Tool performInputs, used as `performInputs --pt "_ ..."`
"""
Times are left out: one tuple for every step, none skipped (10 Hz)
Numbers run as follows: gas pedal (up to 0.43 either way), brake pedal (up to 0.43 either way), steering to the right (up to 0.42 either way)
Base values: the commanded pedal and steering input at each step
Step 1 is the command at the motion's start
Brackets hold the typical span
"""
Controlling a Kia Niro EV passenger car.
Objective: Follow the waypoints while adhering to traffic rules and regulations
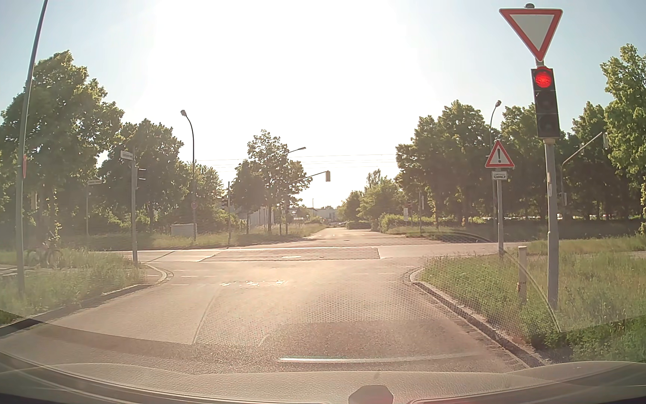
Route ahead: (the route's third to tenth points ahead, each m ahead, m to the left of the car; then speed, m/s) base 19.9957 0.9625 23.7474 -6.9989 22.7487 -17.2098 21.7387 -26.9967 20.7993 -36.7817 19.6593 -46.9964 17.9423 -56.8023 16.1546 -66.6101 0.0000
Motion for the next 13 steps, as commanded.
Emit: performInputs --pt "0.000 0.299 -0.014" --pt "0.000 0.305 -0.014" --pt "0.000 0.299 -0.014" --pt "0.000 0.299 -0.014" --pt "0.000 0.305 -0.014" --pt "0.000 0.299 -0.015" --pt "0.000 0.305 -0.015" --pt "0.000 0.305 -0.014" --pt "0.000 0.299 -0.014" --pt "0.000 0.305 -0.014" --pt "0.000 0.305 -0.014" --pt "0.000 0.305 -0.014" --pt "0.000 0.305 -0.015"
